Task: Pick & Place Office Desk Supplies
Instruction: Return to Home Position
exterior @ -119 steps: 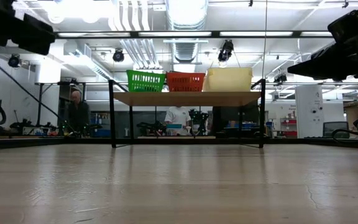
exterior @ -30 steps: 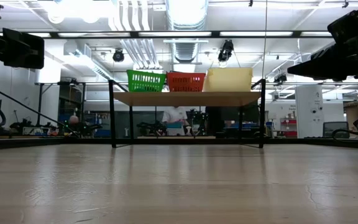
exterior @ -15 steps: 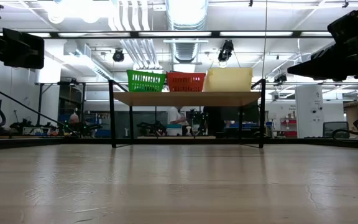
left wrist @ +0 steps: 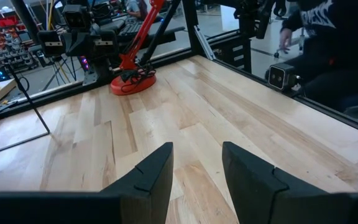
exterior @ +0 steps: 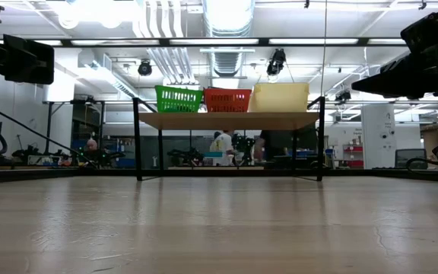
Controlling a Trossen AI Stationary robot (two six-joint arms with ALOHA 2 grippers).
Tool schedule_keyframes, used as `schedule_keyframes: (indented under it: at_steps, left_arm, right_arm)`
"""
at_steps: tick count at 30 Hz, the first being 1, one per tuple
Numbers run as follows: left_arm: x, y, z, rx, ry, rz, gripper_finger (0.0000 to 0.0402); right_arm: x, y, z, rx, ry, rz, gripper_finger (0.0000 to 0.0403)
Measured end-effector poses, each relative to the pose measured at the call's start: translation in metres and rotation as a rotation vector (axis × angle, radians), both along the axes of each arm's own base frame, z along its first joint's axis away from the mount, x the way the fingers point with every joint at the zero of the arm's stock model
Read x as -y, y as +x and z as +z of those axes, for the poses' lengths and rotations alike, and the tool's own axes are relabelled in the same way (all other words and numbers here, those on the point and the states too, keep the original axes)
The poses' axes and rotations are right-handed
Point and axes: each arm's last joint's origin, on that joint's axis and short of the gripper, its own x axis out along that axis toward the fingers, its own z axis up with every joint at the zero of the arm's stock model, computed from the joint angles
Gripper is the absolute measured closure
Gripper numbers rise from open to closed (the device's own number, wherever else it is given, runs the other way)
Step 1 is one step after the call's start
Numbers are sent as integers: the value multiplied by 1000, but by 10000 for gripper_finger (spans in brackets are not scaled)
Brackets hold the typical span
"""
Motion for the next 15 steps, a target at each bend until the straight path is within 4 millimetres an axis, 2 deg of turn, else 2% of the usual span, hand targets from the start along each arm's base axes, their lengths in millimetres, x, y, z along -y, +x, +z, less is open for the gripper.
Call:
schedule_keyframes:
  at_steps: [15]
  left_arm:
    - [0,0,0,0,0,0,261]
  right_arm:
    - [0,0,0,1,2,0,394]
